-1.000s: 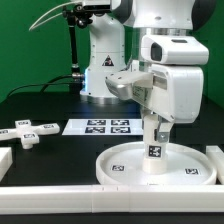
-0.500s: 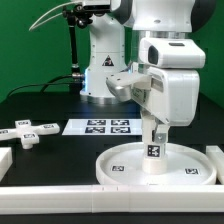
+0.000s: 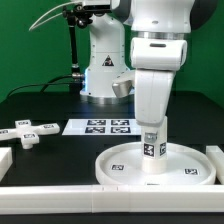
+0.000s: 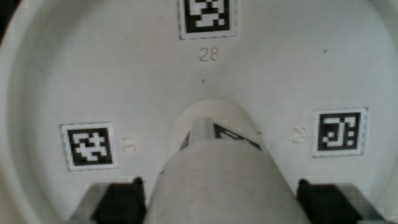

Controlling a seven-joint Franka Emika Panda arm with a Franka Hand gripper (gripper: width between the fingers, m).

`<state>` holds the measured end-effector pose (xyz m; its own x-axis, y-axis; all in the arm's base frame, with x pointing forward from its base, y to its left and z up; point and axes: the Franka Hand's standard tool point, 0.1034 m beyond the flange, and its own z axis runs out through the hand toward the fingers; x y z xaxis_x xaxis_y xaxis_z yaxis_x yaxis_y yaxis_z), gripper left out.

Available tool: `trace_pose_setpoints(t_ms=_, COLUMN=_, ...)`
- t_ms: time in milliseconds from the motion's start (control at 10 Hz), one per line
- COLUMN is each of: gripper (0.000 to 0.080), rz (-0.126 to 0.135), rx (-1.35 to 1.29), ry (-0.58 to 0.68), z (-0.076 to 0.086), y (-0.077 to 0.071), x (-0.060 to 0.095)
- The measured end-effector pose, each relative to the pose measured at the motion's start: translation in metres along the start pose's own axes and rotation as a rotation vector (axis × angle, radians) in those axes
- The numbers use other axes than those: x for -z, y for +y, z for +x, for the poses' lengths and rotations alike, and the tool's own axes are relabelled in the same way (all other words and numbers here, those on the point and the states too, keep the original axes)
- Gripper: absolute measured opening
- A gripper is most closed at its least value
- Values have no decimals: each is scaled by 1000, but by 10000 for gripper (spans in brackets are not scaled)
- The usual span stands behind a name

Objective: Assemble round table

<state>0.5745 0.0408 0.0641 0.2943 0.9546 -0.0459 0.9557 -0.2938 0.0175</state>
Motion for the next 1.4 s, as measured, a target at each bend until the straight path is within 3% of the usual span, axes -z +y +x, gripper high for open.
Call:
trace_pose_setpoints(t_ms=300, gripper=414, rz=1, rx=-195, ry=1, z=1, y=0, x=0)
trace_pose_setpoints(t_ms=500, gripper=414, rz=16, rx=-374, ry=12, z=-1, y=-1, x=-1)
trace_pose_setpoints(t_ms=600, gripper=414, rz=34, rx=-517, ry=22, z=-1, y=-2, x=-1)
trace_pose_setpoints(t_ms=800, gripper=414, rz=99, rx=-770, ry=25, z=1, y=-8, x=-1)
trace_pose_setpoints(t_ms=1400, gripper=414, rz=114, rx=-1221, ry=8, z=4, y=-9, x=-1)
